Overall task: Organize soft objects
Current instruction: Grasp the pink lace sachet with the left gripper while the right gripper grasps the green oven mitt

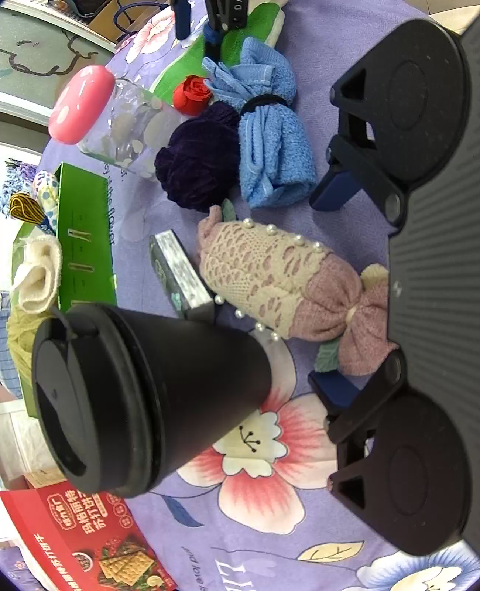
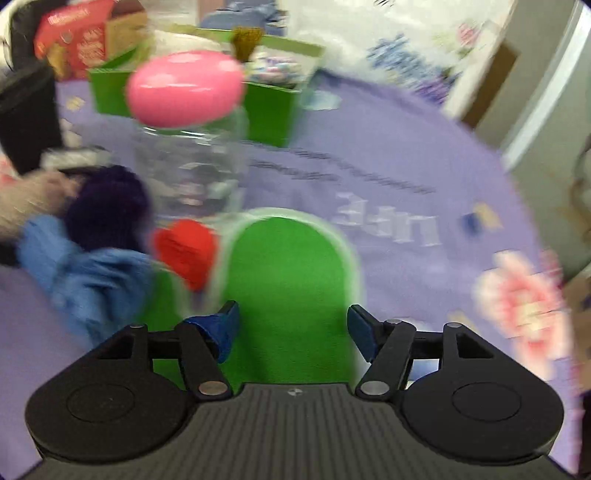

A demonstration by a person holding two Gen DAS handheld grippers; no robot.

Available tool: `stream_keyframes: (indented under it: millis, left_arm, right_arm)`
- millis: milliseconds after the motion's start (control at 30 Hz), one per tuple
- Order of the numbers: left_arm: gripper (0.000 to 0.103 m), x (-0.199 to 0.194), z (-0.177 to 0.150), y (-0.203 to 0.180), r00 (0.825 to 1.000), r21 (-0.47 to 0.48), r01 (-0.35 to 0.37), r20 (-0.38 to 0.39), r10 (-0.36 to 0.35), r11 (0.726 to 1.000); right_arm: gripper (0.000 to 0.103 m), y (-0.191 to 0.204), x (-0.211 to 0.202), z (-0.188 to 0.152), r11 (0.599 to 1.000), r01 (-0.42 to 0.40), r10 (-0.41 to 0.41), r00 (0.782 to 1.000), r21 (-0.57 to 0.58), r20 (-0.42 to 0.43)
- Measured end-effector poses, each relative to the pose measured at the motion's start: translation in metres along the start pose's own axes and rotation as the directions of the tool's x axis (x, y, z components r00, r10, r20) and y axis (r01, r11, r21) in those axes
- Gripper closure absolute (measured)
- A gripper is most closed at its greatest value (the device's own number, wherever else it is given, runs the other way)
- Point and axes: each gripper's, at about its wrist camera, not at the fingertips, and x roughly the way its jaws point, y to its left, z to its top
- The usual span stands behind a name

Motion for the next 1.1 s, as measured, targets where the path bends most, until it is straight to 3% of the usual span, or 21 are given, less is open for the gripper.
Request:
stream_keyframes:
  millis: [33,100,200,267,300,433,600,700,833,900,1100]
  left_arm:
    - [0.01,0.0,0.0,0.0,1.0,0.002,-0.002,0.0,0.002,1.0]
    - [0.01,0.0,0.0,-0.001,1.0,0.007,-0.004,0.0,0.004,1.0]
    - [0.01,0.0,0.0,-0.002,1.0,0.013,-0.002,-0.003,0.002,1.0]
    - [0.01,-0.001,0.0,-0.001,1.0,0.012,0.002,-0.005,-0.002,1.0]
    - [0.01,-0.001,0.0,-0.001,1.0,0.012,0.002,-0.006,-0.002,1.0]
    - [0.01,0.0,0.001,-0.002,1.0,0.013,-0.004,-0.01,0.004,1.0]
    - [0.01,0.001,0.001,-0.003,1.0,0.018,-0.009,-0.009,0.009,1.0]
    - [0.01,0.001,0.0,-0.003,1.0,0.02,-0.006,-0.007,0.006,1.0]
    - [0.01,0.001,0.001,-0.003,1.0,0.025,-0.009,-0.008,0.009,1.0]
    - [0.01,0.002,0.001,-0.003,1.0,0.031,-0.006,-0.006,0.006,1.0]
    - [0.01,0.001,0.0,0.001,1.0,0.056,0.025,0.005,-0.025,0.998]
  right_arm:
    - [0.052,-0.006,-0.001,-0.001,1.0,0.003,-0.003,1.0,0.023,-0.002]
    - [0.052,-0.022,-0.003,-0.002,0.989,-0.073,0.072,0.997,0.127,0.008]
    - [0.052,-0.052,0.012,-0.008,0.899,-0.23,0.241,0.97,0.371,0.018]
    - [0.052,-0.065,0.025,-0.014,0.845,-0.265,0.296,0.955,0.464,0.007]
    - [0.051,-0.066,0.028,-0.015,0.841,-0.268,0.297,0.955,0.47,0.012]
    - [0.049,-0.045,0.021,-0.001,0.875,-0.296,0.318,0.948,0.382,0.005]
    - [0.047,-0.012,0.018,0.01,0.949,-0.246,0.26,0.965,0.199,-0.045]
    - [0.045,-0.013,0.019,0.011,0.941,-0.261,0.279,0.959,0.214,-0.056]
    - [0.04,-0.001,0.027,0.011,0.965,-0.216,0.23,0.969,0.147,-0.087]
    - [0.035,-0.005,0.033,0.009,0.96,-0.219,0.238,0.967,0.173,-0.094]
    - [0.024,-0.005,0.039,0.008,0.96,-0.214,0.228,0.971,0.179,-0.065]
